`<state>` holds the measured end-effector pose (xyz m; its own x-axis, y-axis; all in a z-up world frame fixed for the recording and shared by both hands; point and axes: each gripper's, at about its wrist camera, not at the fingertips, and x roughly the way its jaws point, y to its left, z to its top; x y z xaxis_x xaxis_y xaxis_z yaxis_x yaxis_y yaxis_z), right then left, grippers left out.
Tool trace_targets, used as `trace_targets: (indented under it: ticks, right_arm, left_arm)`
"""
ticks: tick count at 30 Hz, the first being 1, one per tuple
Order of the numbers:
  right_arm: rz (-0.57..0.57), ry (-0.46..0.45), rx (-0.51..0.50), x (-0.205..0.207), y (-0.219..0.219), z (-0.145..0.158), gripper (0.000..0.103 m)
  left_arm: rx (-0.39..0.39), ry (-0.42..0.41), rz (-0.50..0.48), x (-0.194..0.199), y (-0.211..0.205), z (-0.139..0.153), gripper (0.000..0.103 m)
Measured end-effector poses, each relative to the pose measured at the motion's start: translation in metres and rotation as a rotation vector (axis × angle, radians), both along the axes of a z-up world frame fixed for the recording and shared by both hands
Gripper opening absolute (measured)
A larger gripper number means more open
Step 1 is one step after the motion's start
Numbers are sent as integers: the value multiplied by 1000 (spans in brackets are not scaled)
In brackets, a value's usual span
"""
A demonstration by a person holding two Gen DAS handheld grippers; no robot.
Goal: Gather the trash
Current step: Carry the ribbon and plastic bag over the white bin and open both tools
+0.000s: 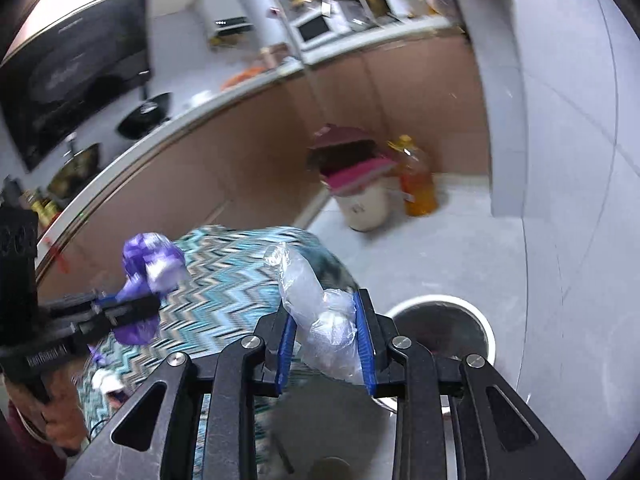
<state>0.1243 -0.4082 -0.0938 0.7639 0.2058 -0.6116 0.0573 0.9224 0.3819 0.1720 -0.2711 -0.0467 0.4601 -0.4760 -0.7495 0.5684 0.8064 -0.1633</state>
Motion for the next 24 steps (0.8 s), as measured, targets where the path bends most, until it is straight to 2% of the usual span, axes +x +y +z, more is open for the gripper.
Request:
trace_targets:
  ticks: [7, 13, 17, 24]
  right_arm:
    - [-76, 109, 82, 45, -42, -63, 32]
    - [-123, 180, 120, 70, -58, -103, 37]
    - [-155, 200, 131, 78, -67, -116, 48]
    - [-187, 195, 142, 74, -74, -120, 50]
  left_arm:
    - [69, 122, -41, 50, -61, -74, 19]
    - [68, 203, -46, 75, -85, -119, 20]
    - [53, 242, -39, 88, -89, -134, 22]
    - [-1, 279, -18, 97, -88, -144, 32]
